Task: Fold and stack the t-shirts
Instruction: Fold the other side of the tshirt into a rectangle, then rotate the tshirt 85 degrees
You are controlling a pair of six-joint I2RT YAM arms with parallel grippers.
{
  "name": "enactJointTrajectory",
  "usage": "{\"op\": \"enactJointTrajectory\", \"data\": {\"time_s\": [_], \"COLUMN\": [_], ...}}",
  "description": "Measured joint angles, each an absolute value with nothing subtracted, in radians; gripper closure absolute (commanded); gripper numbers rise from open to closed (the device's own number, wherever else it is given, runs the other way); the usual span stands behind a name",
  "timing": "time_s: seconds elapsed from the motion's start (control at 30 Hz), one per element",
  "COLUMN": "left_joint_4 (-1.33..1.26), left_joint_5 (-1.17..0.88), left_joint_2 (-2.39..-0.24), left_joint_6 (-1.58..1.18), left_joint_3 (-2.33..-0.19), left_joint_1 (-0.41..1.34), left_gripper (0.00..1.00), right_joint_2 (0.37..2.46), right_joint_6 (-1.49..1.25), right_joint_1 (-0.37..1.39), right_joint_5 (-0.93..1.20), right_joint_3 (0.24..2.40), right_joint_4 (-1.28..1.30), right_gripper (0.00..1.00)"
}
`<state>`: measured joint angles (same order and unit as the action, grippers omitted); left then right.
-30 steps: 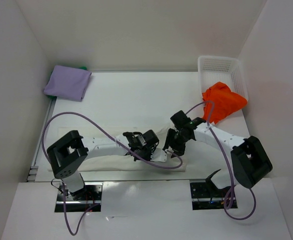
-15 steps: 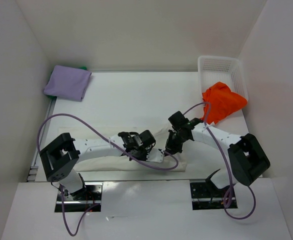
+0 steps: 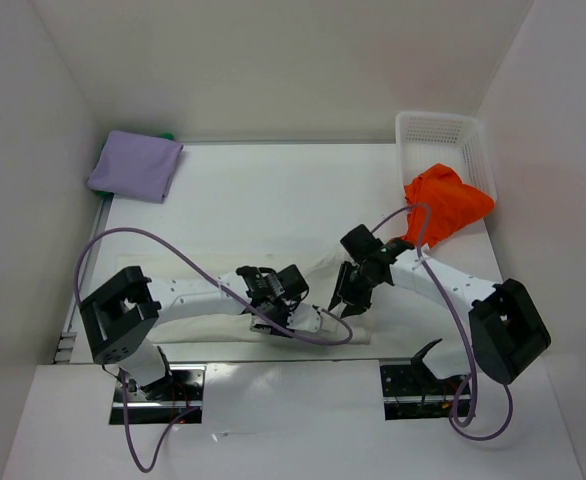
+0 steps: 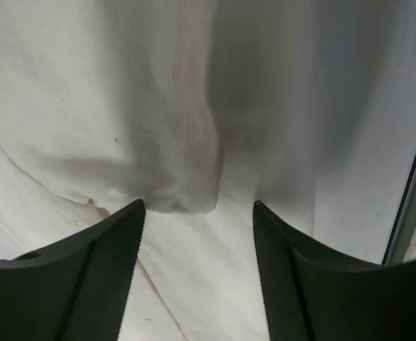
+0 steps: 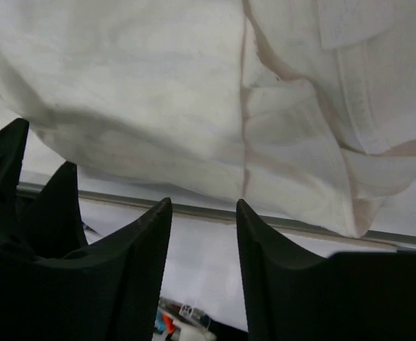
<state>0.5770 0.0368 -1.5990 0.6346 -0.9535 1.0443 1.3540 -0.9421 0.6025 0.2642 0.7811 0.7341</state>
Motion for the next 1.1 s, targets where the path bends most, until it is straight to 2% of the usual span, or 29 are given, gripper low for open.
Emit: {"op": "enactJointTrajectory", "data": {"time_s": [0.1,0.23,0.33,0.53,0.73,0.93,1.1], "left_joint_4": [0.600,0.648,0.664,0.551,0.488,0.378,0.311], "left_joint_5": [0.054,0.070,0.082,0.212,0.284,0.264,0.246], "left_joint_2": [-1.589,-1.513,-1.423,-1.261,-1.265,-1.430,-1.567], "left_joint_6": [0.623,0.599,0.568,0.493,0.465,0.467,0.478], "left_joint_3": [-0.953,-0.975,-1.021,-0.978,-0.872,-0.889,-0.910], "left_joint_1": [1.044,1.036,0.974,0.544,0.061,-0.255,-0.402], "left_gripper": [0.17,0.13,0.13,0.10,0.09,0.09,0.09], "right_joint_2": [1.361,1.362,1.348,1.203,1.068,1.131,1.191], "right_joint_6": [-0.931,-0.929,-0.954,-1.066,-1.183,-1.219,-1.238], "right_joint_1": [0.588,0.556,0.538,0.532,0.541,0.575,0.611], "right_joint_5": [0.215,0.137,0.089,0.064,0.027,0.032,0.080], "right_joint_3": [0.844,0.899,0.888,0.746,0.724,0.694,0.575], "right_joint_4": [0.759,0.782,0.810,0.880,0.966,0.957,0.921], "right_gripper": [0.50,0.50,0.43,0.40,0.37,0.35,0.35]}}
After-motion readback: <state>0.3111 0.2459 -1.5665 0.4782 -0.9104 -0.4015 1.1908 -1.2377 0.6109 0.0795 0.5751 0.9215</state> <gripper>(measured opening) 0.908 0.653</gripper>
